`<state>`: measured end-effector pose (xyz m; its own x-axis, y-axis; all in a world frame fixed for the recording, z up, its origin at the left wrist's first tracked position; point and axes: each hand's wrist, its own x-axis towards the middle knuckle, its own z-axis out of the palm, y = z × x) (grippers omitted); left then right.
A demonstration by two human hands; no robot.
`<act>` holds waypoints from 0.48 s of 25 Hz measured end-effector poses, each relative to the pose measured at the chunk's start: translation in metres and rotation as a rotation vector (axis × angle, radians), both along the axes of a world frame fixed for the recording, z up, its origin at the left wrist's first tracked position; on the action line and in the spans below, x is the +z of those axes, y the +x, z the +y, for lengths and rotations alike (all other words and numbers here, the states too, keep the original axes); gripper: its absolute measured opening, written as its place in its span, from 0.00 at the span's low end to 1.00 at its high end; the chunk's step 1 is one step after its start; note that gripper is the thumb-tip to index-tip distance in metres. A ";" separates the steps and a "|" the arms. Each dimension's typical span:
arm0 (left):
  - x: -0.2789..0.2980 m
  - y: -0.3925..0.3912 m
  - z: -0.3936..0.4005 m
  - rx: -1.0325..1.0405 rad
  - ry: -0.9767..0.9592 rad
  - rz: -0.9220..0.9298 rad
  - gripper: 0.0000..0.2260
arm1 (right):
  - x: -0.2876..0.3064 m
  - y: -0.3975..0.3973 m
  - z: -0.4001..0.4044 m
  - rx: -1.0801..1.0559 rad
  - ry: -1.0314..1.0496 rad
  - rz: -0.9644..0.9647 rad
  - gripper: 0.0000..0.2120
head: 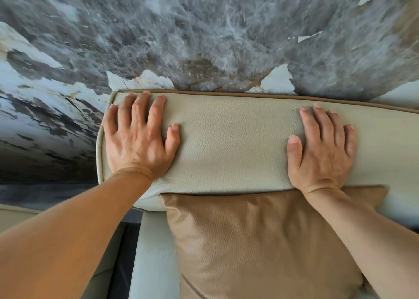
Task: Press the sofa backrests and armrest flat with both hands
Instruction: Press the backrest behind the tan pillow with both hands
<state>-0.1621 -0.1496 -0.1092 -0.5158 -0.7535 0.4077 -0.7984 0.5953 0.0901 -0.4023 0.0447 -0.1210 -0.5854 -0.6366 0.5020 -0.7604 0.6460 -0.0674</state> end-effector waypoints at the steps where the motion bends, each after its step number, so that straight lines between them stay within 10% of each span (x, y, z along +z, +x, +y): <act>1: -0.001 0.001 0.000 -0.010 0.003 0.003 0.27 | 0.002 0.002 0.000 -0.015 0.015 -0.010 0.28; 12: 0.020 0.018 -0.002 -0.117 0.304 -0.082 0.31 | 0.027 0.074 0.022 -0.200 0.256 -0.437 0.32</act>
